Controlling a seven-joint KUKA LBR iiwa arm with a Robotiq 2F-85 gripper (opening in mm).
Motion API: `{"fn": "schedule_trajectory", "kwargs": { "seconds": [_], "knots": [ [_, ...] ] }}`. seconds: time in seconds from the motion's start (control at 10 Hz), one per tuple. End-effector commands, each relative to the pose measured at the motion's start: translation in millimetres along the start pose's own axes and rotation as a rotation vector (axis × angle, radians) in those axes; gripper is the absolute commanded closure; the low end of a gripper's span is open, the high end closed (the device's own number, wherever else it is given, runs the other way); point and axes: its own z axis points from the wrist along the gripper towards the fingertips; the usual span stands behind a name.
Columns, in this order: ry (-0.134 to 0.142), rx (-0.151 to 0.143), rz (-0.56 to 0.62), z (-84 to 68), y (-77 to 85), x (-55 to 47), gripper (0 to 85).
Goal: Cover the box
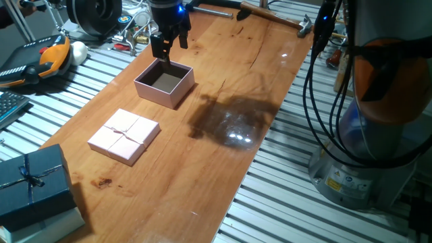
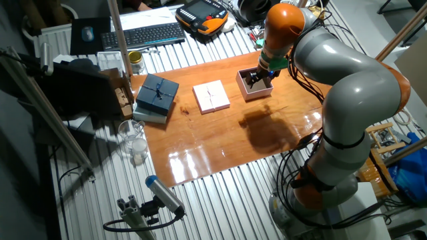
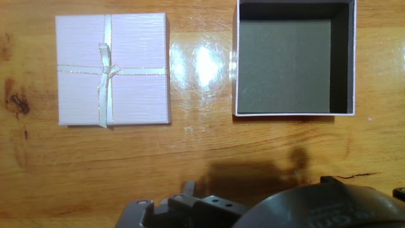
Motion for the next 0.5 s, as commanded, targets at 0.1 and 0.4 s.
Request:
{"fn": "schedule_trajectory", "kwargs": {
  "seconds": [0.1, 0.4],
  "knots": [
    [0.029, 0.013, -0.047, -1.7, 0.2, 0.3, 85.0],
    [0.025, 0.018, -0.048, -2.5, -0.1, 0.4, 85.0]
  ]
}}
